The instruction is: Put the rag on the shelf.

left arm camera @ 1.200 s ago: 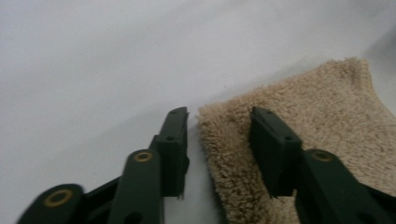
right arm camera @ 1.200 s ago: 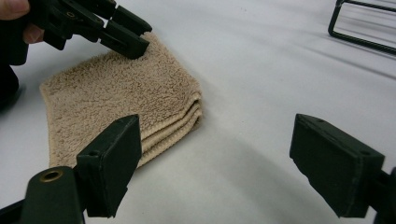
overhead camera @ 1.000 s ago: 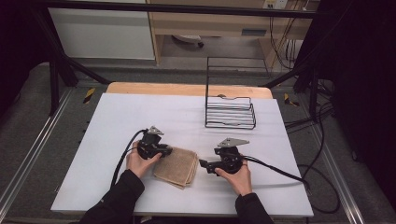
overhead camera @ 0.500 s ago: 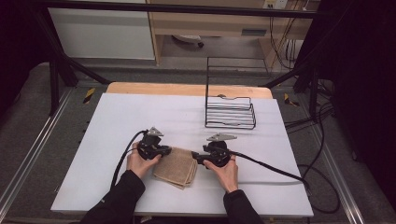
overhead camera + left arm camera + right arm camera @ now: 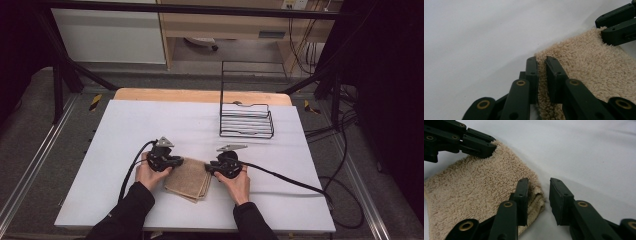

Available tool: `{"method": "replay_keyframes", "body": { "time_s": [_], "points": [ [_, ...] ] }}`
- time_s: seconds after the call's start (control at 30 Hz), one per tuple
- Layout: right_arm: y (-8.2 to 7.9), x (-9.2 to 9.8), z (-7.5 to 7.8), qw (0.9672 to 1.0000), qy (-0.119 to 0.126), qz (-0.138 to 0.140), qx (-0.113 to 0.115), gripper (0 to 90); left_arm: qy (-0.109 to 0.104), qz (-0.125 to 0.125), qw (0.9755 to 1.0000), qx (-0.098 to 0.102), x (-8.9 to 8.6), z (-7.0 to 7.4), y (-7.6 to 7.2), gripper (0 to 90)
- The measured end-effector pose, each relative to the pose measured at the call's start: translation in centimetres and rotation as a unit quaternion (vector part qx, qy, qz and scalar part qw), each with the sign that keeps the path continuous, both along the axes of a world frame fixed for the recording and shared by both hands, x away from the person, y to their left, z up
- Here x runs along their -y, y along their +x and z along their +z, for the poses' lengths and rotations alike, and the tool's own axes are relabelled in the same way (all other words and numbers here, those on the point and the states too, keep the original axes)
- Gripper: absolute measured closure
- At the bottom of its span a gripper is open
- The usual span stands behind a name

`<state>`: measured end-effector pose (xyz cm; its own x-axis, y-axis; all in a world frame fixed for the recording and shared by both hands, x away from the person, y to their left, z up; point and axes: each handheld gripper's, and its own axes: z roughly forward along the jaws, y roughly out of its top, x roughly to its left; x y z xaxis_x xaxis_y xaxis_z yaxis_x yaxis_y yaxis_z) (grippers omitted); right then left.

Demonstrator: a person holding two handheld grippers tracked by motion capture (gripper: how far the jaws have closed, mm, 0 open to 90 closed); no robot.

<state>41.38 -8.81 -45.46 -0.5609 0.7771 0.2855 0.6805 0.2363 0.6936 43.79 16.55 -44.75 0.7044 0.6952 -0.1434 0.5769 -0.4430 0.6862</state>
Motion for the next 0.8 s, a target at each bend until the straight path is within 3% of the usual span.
{"method": "replay_keyframes", "body": {
  "time_s": [0.2, 0.4, 0.63, 0.8],
  "points": [
    [-0.1, -0.1, -0.1, 0.9996, 0.017, 0.003, -0.02, 81.4, -0.002, 0.001, 1.0, -0.003, 0.0, 0.1, 0.0, 80.2],
    [-0.3, 0.0, 0.5, 0.9995, 0.026, 0.003, -0.019, 85.1, -0.011, 0.004, 0.9999, -0.003, -0.2, 0.4, 0.0, 83.9],
    [-0.8, 0.4, 1.7, 0.9989, 0.045, 0.013, -0.003, 85.4, -0.046, 0.002, 0.9987, 0.025, -0.8, 2.0, -0.9, 85.0],
    [-1.3, 0.6, 2.5, 0.9982, 0.054, 0.02, 0.014, 85.5, -0.057, -0.003, 0.9975, 0.043, -1.1, 3.2, -1.7, 85.1]
  ]
}}
